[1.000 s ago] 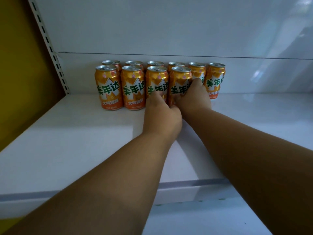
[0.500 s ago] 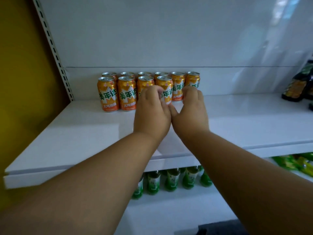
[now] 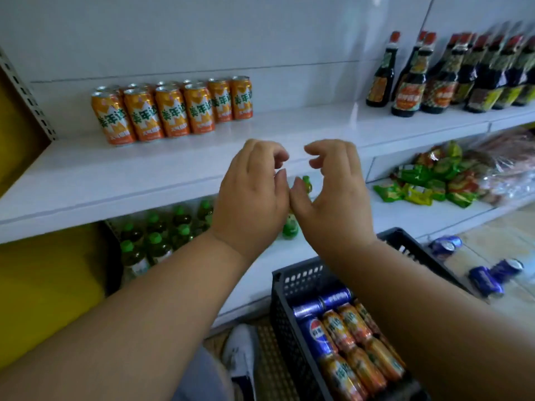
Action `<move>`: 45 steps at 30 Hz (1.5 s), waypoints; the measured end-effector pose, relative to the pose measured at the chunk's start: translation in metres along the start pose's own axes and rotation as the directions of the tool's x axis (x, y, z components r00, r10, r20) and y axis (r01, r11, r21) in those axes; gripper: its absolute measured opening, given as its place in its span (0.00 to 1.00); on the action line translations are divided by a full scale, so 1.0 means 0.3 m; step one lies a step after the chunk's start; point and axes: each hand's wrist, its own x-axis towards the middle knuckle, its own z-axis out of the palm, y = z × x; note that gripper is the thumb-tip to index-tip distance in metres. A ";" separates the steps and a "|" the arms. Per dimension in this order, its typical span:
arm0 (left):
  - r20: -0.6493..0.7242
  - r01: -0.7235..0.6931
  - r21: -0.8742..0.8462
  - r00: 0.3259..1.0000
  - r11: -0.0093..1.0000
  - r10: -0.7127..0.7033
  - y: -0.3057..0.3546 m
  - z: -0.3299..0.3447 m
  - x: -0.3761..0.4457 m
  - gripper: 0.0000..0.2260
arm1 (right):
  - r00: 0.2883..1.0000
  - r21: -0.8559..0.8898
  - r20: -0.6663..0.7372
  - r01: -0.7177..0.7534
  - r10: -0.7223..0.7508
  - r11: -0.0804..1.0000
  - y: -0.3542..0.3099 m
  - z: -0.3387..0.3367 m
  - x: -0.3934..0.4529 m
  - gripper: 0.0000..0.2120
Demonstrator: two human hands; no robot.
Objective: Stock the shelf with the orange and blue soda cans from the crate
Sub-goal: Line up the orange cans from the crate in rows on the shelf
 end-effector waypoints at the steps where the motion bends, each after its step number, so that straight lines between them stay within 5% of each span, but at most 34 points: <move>1: 0.023 -0.002 -0.028 1.000 1.000 0.002 0.035 0.025 -0.036 0.08 | 1.000 -0.022 0.005 -0.023 0.023 0.999 0.023 -0.039 -0.044 0.19; 9: 0.282 0.105 -0.193 0.958 0.975 -0.047 0.216 0.298 -0.357 0.07 | 0.940 -0.128 0.104 -0.312 0.326 0.941 0.239 -0.243 -0.403 0.19; 16: 0.681 0.249 -0.152 0.728 0.956 -0.081 0.184 0.524 -0.635 0.08 | 0.751 -0.318 0.315 -0.493 0.581 0.810 0.477 -0.242 -0.686 0.19; 20: 0.854 0.307 0.017 0.490 0.951 -0.173 0.094 0.636 -0.726 0.07 | 0.519 -0.503 0.477 -0.500 0.709 0.705 0.612 -0.176 -0.755 0.19; 24: 0.900 0.425 0.222 0.256 0.877 -0.352 0.008 0.761 -0.802 0.05 | 0.116 -0.700 0.603 -0.399 0.790 0.592 0.748 -0.053 -0.819 0.20; 27: 0.881 0.533 0.344 0.100 0.773 -0.462 -0.027 0.842 -0.851 0.04 | -0.124 -0.767 0.628 -0.265 0.768 0.584 0.818 0.041 -0.868 0.24; 31: 0.852 0.617 0.432 -0.041 0.658 -0.522 -0.050 0.913 -0.900 0.05 | -0.343 -0.747 0.660 -0.206 0.668 0.632 0.876 0.176 -0.947 0.27; 33: 0.821 0.672 0.470 -0.096 0.572 -0.562 -0.065 0.935 -0.911 0.04 | -0.425 -0.821 0.571 -0.261 0.703 0.508 0.898 0.229 -0.975 0.34; 36: 0.784 0.722 0.510 -0.167 0.468 -0.597 -0.074 0.953 -0.918 0.05 | -0.426 -0.835 0.548 -0.324 0.720 0.444 0.963 0.284 -1.089 0.39; 40: 0.747 0.785 0.519 -0.227 0.336 -0.625 -0.097 0.962 -0.921 0.05 | -0.443 -0.835 0.550 -0.272 0.708 0.478 0.932 0.245 -0.995 0.25; 45: 0.705 0.847 0.479 -0.214 0.231 -0.676 -0.091 0.937 -0.891 0.08 | -0.379 -0.832 0.537 -0.385 0.754 0.400 0.944 0.111 -0.877 0.25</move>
